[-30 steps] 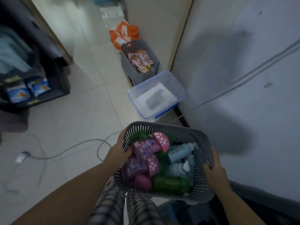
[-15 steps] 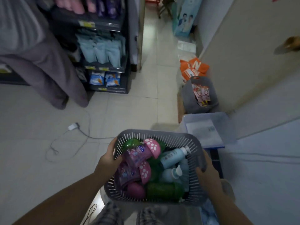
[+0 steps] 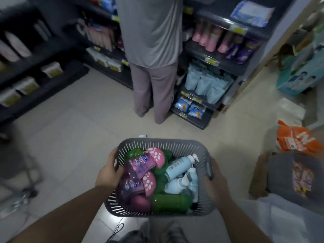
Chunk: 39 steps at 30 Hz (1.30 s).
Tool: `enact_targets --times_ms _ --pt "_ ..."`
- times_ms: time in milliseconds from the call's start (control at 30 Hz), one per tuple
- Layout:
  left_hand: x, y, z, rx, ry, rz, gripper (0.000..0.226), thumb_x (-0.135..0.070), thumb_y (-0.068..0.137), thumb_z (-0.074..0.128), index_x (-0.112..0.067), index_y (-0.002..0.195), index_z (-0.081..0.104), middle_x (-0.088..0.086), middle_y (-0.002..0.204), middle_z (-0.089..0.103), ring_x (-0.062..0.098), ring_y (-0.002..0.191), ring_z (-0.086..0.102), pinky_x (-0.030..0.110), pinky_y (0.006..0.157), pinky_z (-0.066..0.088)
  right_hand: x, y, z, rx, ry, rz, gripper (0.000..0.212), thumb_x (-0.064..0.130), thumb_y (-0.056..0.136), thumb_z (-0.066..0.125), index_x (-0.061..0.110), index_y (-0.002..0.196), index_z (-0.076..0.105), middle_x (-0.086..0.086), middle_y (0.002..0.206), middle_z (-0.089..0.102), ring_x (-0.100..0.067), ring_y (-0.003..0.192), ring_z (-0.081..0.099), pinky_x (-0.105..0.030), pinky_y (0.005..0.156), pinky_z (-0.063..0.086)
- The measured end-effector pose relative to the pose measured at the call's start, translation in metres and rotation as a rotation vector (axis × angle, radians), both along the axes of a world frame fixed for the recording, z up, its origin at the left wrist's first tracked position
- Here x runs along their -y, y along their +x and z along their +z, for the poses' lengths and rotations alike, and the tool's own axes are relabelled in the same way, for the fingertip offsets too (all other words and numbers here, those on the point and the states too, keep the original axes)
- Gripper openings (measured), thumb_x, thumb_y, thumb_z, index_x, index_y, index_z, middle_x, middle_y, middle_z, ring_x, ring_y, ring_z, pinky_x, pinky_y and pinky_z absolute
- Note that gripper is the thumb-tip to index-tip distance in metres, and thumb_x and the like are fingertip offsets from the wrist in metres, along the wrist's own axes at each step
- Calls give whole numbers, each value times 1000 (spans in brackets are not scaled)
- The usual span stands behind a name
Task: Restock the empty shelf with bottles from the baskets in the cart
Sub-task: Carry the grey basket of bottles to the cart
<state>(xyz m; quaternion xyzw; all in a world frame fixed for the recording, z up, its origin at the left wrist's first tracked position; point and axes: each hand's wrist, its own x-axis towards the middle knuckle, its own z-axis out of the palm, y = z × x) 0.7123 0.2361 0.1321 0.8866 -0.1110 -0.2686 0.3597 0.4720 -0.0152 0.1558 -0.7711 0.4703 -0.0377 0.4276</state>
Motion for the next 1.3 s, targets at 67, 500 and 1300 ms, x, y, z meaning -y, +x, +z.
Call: enact_targets --times_ms 67,500,1300 --pt "-21 19 2 -2 -12 119 65 -21 93 56 -45 145 25 3 112 67 29 87 65 33 76 47 5 41 -6 -65 0 64 58 43 96 53 49 147 26 -7 120 63 -32 100 63 -36 85 43" --pt "-97 93 23 -45 -145 847 67 -20 82 63 -49 138 40 4 109 69 24 89 67 38 82 55 7 310 -22 -1 48 599 80 5 83 57 42 150 33 -6 101 72 -20 75 67 -34 72 53" --pt "-144 252 8 -50 -314 1204 69 -28 77 69 -59 133 42 -11 115 67 20 90 72 48 82 58 -54 595 -9 11 104 906 75 -6 87 54 31 150 38 0 94 72 -4 62 58 -10 57 45"
